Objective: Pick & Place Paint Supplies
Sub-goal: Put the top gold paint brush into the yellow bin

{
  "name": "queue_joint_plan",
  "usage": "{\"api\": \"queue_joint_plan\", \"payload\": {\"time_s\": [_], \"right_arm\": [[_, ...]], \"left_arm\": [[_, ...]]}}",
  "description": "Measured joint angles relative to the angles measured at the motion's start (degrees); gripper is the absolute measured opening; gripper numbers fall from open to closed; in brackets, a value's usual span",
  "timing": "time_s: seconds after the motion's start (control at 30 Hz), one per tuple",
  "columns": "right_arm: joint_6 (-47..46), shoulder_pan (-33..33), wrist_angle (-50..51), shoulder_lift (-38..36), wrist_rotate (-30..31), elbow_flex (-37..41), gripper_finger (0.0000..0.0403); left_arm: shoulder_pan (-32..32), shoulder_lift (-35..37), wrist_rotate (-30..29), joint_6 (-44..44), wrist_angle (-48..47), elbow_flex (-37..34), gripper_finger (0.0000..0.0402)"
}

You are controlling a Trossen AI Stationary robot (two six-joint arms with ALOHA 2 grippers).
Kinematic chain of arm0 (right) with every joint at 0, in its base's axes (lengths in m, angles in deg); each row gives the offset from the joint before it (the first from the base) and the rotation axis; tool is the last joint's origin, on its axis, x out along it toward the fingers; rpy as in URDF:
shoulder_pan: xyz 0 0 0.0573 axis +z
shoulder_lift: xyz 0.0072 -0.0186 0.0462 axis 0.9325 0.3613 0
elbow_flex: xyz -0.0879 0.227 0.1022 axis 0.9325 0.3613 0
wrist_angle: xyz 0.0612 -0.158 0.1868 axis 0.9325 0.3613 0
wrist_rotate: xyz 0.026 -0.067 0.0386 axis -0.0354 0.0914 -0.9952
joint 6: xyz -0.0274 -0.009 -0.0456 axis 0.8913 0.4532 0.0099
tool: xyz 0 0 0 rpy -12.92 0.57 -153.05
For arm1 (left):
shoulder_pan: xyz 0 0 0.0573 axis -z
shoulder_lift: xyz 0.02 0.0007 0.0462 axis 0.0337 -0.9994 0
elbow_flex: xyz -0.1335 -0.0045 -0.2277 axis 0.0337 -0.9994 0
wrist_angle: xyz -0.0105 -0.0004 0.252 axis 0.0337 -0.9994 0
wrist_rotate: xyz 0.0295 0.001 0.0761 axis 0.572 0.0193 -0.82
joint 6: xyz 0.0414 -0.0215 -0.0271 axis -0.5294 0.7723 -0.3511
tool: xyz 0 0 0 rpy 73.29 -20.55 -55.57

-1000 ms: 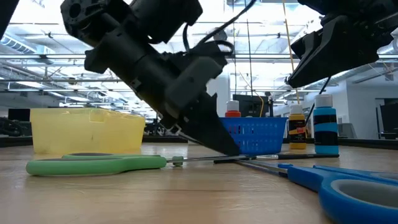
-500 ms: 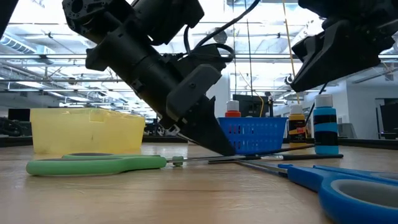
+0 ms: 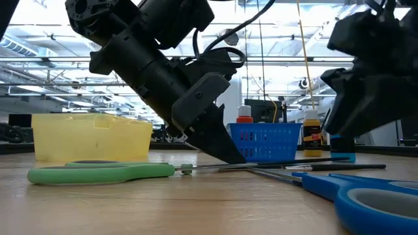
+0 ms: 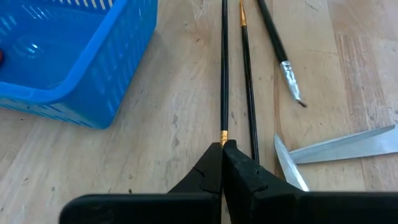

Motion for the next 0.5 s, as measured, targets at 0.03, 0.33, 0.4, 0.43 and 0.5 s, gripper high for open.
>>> {"api": "queue_joint_plan", "payload": {"time_s": [0.03, 0.33, 0.4, 0.43, 0.5], "right_arm": [[0.09, 0.00, 0.07, 0.00, 0.18, 0.37, 0.0126], [-1.25, -2.53, -5.40, 0.00, -1.28, 5.26, 0.0132], [-1.09, -3.29, -8.29, 0.00, -3.43, 6.72, 0.0129], [-0.95, -3.53, -9.56, 0.00, -4.22, 7.30, 0.0127], [-0.83, -3.95, -10.69, -0.07, -5.03, 7.87, 0.0123]], "left_arm": [[0.00, -0.02, 0.00, -0.07, -0.03, -0.02, 0.0010], [0.00, -0.09, 0.07, -0.95, -0.11, -0.09, 0.0007], [0.00, -0.11, 0.07, -0.95, -0.09, -0.11, 0.0013], [0.00, -0.13, 0.07, -0.96, -0.11, -0.11, 0.0015], [0.00, -0.13, 0.09, -0.96, -0.09, -0.11, 0.0014]]}}
